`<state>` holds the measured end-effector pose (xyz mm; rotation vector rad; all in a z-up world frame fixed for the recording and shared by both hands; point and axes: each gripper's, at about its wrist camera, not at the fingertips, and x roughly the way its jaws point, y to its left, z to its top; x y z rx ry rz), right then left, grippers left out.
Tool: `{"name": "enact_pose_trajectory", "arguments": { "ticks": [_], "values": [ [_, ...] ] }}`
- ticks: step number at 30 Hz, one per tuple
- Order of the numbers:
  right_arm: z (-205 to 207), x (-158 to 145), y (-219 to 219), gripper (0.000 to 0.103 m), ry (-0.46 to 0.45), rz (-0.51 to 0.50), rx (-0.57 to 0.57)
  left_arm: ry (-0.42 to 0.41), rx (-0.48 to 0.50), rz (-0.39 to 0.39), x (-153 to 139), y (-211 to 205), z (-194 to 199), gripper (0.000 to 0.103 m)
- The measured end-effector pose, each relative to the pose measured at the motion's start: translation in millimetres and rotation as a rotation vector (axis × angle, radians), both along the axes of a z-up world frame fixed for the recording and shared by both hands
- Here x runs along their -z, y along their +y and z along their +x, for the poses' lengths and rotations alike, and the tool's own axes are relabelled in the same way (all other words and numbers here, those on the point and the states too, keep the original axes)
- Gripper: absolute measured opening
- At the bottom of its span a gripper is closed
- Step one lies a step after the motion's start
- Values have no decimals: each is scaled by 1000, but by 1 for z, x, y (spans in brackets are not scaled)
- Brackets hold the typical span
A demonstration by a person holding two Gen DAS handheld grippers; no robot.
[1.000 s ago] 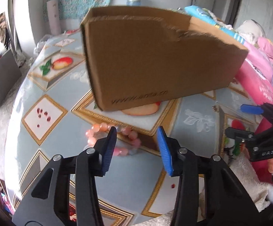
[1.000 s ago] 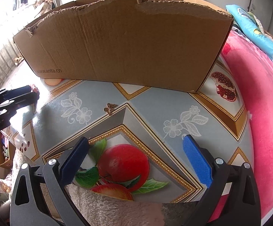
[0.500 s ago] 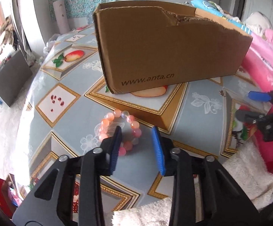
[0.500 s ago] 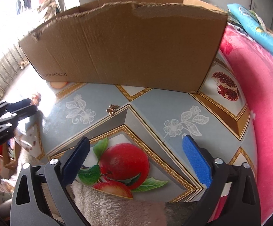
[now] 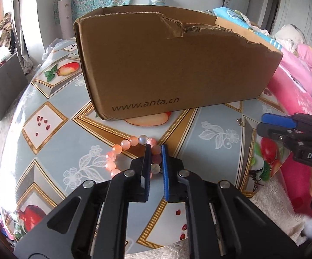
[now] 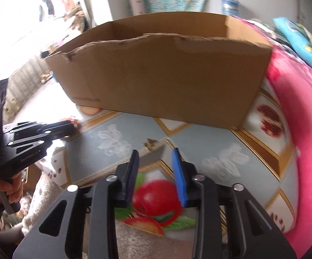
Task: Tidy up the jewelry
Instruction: 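Close the right gripper on the small gold butterfly charm, then carry the pink bracelet and gold charm into the box with both grippers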
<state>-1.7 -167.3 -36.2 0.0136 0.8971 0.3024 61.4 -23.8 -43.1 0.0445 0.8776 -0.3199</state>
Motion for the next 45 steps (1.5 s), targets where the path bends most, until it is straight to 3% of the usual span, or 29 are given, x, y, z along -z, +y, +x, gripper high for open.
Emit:
{"name": "enact_pose_trajectory", "arguments": {
  "ticks": [4,15,17,22,37,45],
  "values": [
    [12,3,9,23,12,-19,-55,0,7,-17,1,2,0,9],
    [37,8,18,22,30,-96,-143,8,0,-70,2,8,2,9],
    [37,7,19,12,47,-84,-155,7,0,-68,2,7,2,9],
    [29,6,24,12,61,-74,-142,2,-2,-68,2,8,2,9],
    [7,-13,-10,12,65,121,-35,-7,-24,-93,1,13,-1,8],
    [-6,-52,-16,12,-38,159,-47,-107,-41,-189,-41,38,-18,8]
  ]
}}
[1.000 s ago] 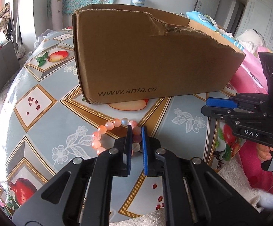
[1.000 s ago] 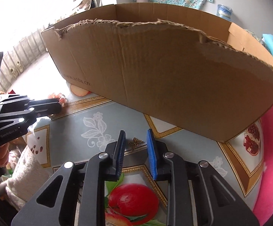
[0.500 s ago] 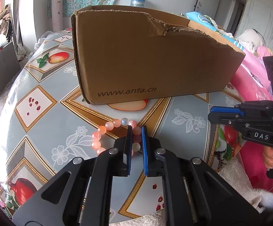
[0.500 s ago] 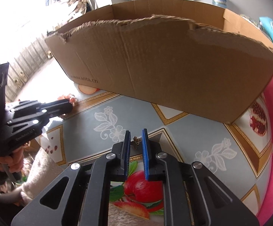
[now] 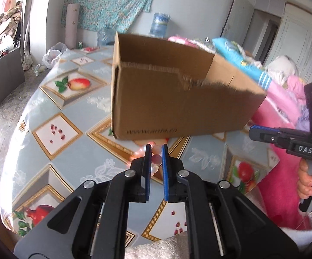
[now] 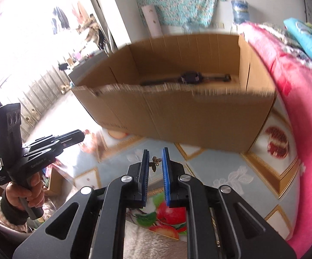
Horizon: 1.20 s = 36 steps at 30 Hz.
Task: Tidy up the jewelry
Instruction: 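Carry the pink bracelet and gold charm into the box with both grippers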
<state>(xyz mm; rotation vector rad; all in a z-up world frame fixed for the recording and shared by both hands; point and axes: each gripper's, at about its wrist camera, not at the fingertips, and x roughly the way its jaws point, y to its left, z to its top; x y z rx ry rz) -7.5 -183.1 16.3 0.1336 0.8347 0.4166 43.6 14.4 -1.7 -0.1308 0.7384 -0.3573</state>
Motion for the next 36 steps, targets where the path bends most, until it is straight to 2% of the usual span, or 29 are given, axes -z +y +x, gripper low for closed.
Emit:
{"name": "enact_pose_trajectory", "arguments": {
  "ticks": [4,7,10,14,17,21,25,29,33,36],
  "values": [
    [-4,-31,-3,12,-83,48,-10,-16,24,-108,-34,13,-7,8],
    [-4,-61,-11,12,-160,77,-13,-44,65,-160,-65,17,-13,8],
    [3,-80,-15,12,-200,97,-12,-71,105,-208,-97,15,-14,8],
    [25,-100,-27,12,-200,90,-10,-99,148,-261,-129,7,-6,8],
    [54,-108,-37,12,-143,76,-13,-86,174,-285,-140,-6,13,8],
    [97,-102,-46,12,-32,40,-47,18,207,-266,-134,-36,57,8],
    [128,-93,-45,12,39,-27,-63,194,254,-244,-102,-75,110,8],
    [147,-87,-44,12,63,-60,-85,363,295,-267,-64,-110,149,8],
    [160,-84,-50,12,65,-49,-84,459,314,-287,-39,-145,171,8],
    [167,-82,-57,12,67,-44,-79,493,336,-305,-31,-168,188,8]
  ]
}}
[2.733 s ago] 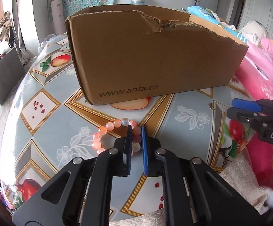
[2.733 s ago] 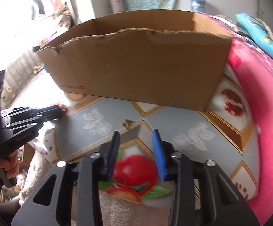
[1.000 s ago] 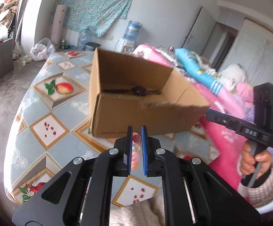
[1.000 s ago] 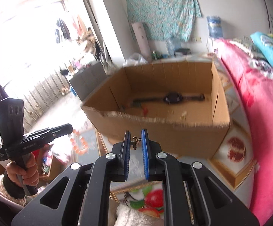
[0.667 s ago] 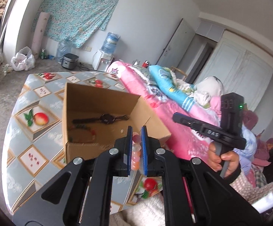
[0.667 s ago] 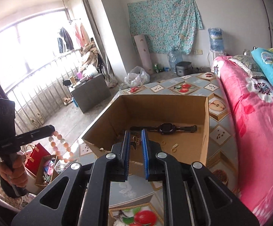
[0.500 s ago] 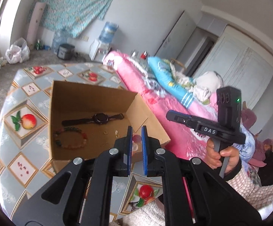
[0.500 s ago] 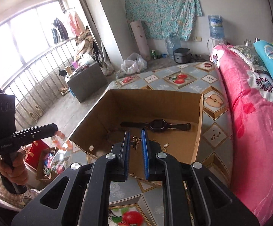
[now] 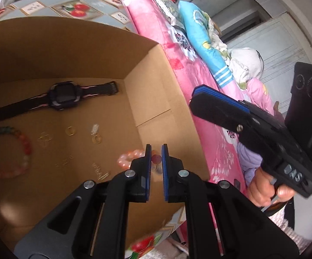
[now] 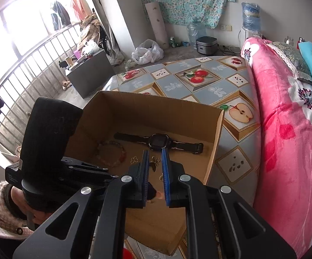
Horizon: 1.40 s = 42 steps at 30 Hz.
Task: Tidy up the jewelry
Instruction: 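Carry the pink bracelet and gold charm into the box with both grippers, then open both grippers inside the box to release the bracelet and charm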
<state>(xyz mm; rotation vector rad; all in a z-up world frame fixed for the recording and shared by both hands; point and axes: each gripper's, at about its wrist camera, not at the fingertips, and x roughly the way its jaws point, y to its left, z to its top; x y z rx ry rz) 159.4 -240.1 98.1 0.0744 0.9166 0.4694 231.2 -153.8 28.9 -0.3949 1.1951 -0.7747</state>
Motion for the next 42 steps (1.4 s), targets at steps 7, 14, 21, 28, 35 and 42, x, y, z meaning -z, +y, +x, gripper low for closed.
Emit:
{"name": "enact_pose_trajectory", "arguments": {
  "ticks": [7,14,21,28,35,42],
  "values": [
    [13,9,-9,12,22,-9,18,114,-7,100,33,-30,25,12],
    [18,11,2,12,41,-39,-4,90,-72,73,29,-5,23,21],
    [42,29,32,12,151,-178,-59,-112,-191,81,-19,63,-5,42],
    [63,63,56,12,233,-414,-67,-303,-375,203,-55,143,-50,59],
    [67,83,75,12,254,-595,-116,-346,-458,265,-59,190,-69,61],
    [66,79,74,14,250,-584,-93,-328,-483,266,-46,204,-74,63]
  ]
}}
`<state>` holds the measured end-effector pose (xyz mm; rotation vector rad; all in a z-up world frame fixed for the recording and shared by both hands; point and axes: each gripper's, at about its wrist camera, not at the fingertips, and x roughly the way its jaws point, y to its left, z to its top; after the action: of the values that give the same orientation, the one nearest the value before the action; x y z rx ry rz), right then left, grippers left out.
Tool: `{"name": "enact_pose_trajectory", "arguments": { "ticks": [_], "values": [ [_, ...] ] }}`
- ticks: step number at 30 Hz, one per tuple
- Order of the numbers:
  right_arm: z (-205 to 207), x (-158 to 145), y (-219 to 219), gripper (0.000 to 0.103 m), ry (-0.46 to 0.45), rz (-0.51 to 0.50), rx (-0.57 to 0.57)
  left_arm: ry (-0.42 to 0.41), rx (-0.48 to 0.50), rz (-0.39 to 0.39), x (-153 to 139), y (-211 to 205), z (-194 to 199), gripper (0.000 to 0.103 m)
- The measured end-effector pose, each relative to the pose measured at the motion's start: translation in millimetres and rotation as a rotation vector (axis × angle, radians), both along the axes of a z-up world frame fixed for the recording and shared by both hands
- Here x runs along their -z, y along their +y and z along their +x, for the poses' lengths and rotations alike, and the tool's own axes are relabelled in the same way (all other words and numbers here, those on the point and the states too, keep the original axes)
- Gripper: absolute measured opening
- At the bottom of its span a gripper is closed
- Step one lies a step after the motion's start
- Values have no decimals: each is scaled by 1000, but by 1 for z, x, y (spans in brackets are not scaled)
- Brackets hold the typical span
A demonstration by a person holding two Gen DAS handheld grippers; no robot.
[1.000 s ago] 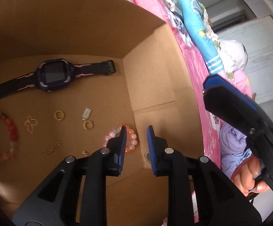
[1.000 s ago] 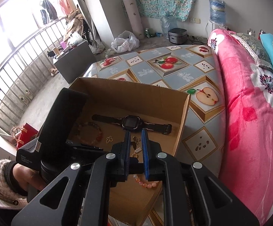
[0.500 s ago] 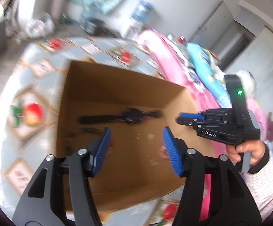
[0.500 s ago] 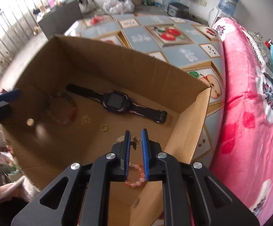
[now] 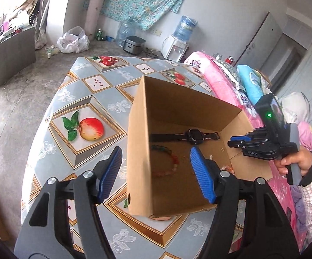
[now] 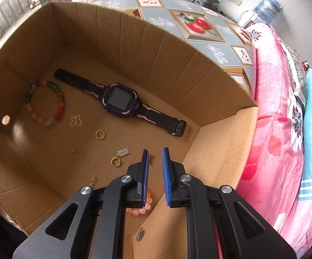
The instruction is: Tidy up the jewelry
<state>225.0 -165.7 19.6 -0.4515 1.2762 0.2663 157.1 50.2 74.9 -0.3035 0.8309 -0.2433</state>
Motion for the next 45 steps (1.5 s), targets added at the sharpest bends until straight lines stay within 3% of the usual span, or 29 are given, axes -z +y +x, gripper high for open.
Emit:
{"name": "enact_pose_trajectory", "arguments": {
  "ticks": [5,9,13,14,16,21,24,25,35,45],
  "values": [
    [-12,-26,-10,17,-65,59,40,2,-2,-10,4,4,-1,64],
    [-39,-72,-30,17,-203,176,120,13,0,-8,7,4,-2,65],
    [-82,-109,-67,41,-369,321,262,38,0,-26,14,7,-1,69],
    [-94,-110,-78,42,-383,363,303,50,2,-31,16,7,-1,69],
    [-108,-103,-95,42,-361,441,358,73,13,-40,21,5,1,69],
    [-128,-51,-110,42,-201,605,453,139,50,-73,37,-8,3,70],
    [-129,-27,-105,39,-148,643,469,193,73,-130,50,-16,5,72],
    [-128,-25,-105,37,-155,632,474,193,66,-115,52,-19,4,72],
    [-141,-25,-100,34,-182,600,461,191,14,-22,44,-33,-12,72],
    [-197,-31,-98,34,-184,640,460,211,49,-10,33,-28,-80,73]
  ]
}}
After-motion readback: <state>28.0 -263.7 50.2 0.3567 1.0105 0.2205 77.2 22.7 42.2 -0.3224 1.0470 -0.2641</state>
